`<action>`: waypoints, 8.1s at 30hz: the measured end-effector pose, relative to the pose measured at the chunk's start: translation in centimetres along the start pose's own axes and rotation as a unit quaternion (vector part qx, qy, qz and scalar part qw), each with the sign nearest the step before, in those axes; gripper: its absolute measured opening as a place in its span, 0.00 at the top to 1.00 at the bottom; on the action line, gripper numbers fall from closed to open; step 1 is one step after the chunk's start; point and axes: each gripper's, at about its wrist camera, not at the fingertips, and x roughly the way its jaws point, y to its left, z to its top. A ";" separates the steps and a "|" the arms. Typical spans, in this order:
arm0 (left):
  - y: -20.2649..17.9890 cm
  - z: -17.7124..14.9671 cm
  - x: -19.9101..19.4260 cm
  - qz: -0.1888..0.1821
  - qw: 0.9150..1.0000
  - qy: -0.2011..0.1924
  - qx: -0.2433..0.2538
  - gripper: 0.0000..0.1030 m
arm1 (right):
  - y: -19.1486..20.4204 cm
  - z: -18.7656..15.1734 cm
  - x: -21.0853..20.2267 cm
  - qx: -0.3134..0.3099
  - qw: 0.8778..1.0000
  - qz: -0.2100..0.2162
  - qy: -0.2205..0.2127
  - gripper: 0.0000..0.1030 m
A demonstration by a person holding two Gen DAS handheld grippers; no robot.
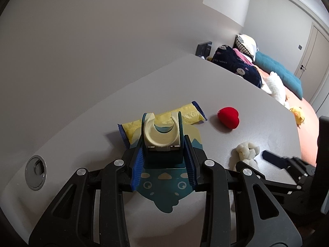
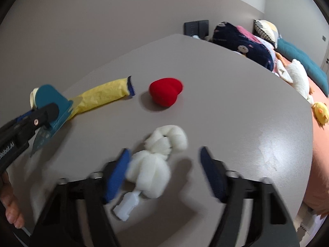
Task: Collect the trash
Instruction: 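Grasp the teal fish-shaped toy with the left gripper, then grasp the white plush with the right gripper, then carry the teal toy and white plush with both grippers toward the bin, then open both grippers to drop the teal toy and white plush into the bin, then move both open grippers back over the desk toward the yellow bag and red heart, then grasp the red heart plush with the right gripper while the left gripper grasps the yellow bag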
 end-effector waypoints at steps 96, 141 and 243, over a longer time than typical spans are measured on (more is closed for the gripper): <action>-35.4 -14.2 -8.8 -0.207 0.938 0.057 0.274 0.13 | -29.2 -19.0 -26.3 0.234 0.954 -0.143 -0.123 0.36; -21.3 -8.0 -5.5 -0.107 0.982 0.031 0.154 0.06 | -21.6 -11.4 -18.8 0.171 0.976 -0.080 -0.111 0.27; -2.1 2.7 4.5 -0.009 0.992 0.039 0.118 0.81 | -3.1 6.6 0.5 0.003 1.000 -0.003 -0.018 0.53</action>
